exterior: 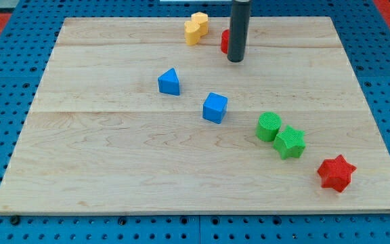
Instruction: Move red circle and blue triangle towards center top
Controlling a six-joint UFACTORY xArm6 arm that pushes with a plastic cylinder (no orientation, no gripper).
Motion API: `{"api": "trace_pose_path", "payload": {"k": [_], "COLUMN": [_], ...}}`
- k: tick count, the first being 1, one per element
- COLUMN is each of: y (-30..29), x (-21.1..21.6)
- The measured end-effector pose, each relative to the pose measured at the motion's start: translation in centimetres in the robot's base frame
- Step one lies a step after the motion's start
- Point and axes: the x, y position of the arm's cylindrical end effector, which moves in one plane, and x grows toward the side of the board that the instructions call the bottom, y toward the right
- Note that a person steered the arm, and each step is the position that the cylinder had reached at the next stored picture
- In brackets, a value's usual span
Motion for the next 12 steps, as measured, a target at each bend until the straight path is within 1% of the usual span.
{"api": "trace_pose_path", "payload": {"k": [1,2,3,4,5,6,7,8,9,10,11,12], "y": [-0.9,-6.3,-6.0,-15.1,-25.1,-20.3,-13.7,-7.7,-12.2,-13.1,-15.0,-13.7], "x": [-2.7,-3.3,2.3,3.1,4.8,11.4,8.4,7.2,4.5,5.6,4.3,2.6]}}
